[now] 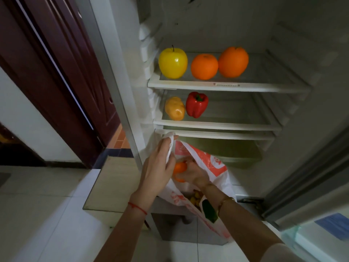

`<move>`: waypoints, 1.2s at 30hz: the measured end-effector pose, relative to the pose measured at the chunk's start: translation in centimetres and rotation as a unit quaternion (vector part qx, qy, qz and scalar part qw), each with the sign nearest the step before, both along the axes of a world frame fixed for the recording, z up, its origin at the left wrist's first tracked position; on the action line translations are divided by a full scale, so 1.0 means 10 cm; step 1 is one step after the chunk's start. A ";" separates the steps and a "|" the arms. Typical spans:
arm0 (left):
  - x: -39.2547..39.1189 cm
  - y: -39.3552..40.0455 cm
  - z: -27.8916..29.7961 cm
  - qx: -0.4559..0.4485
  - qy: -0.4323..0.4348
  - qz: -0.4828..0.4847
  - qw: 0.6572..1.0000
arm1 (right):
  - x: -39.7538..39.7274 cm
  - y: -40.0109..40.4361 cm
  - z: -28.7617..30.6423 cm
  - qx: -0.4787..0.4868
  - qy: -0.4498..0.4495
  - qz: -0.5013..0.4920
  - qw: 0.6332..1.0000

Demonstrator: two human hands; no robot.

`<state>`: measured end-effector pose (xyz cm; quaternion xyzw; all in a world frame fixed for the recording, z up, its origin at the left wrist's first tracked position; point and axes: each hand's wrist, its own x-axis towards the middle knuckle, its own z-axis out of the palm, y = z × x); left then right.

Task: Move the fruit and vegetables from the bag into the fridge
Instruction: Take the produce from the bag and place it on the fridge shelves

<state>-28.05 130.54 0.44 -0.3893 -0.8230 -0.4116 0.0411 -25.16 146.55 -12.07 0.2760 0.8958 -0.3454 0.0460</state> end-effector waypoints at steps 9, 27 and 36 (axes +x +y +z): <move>0.00 0.17 -0.02 0.020 0.034 -0.038 0.998 | 0.30 0.28 1.11 -0.111 0.139 0.052 0.983; 0.02 0.38 0.03 0.041 0.009 -0.045 0.998 | 0.47 1.40 2.93 0.143 0.458 -0.220 0.849; 0.08 0.31 0.08 0.060 -0.007 -0.059 0.996 | 0.23 1.67 2.84 0.130 0.401 -0.242 0.874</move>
